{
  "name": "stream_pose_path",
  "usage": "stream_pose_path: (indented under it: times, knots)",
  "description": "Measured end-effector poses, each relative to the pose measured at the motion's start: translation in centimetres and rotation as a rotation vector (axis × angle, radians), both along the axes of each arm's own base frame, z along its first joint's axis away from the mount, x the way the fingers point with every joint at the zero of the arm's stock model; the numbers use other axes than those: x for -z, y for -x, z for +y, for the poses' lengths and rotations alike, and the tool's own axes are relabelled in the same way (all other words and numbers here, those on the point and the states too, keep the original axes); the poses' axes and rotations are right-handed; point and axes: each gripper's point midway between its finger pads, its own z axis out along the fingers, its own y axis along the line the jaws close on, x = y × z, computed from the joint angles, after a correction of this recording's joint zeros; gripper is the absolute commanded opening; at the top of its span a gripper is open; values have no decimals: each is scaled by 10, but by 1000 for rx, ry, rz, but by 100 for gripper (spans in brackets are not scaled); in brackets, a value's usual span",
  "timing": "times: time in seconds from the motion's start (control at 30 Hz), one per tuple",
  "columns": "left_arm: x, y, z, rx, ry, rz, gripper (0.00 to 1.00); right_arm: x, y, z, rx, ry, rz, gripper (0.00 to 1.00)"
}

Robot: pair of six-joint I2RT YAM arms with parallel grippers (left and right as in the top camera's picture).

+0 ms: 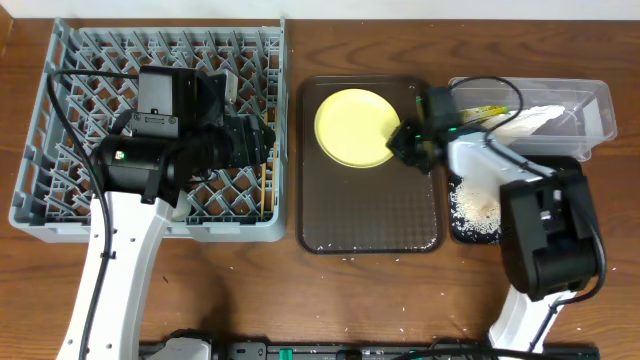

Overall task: Sort waste into correct bins and load items into the dishwasher
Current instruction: 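Lift the yellow plate on edge and carry it left toward the left gripper, then grasp the plate's left rim with the left gripper, open the right gripper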

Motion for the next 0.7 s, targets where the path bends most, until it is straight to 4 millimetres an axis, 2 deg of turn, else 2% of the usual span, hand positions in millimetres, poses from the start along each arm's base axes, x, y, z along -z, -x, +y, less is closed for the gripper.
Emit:
stream_pose_path:
  times: [0.17, 0.33, 0.53, 0.7]
  knots:
    - [-8, -6, -7, 19, 37, -41, 88, -28, 2, -17, -214, -100, -98, 1]
    - [-27, -15, -22, 81, 118, -119, 91, -84, 4, -24, -350, -210, -266, 1]
    - [-31, -8, -41, 149, 164, -118, 92, -145, 17, -5, -484, -281, -435, 1]
    - [-34, 3, -68, 235, 183, -121, 92, -170, 28, 21, -574, -306, -509, 1]
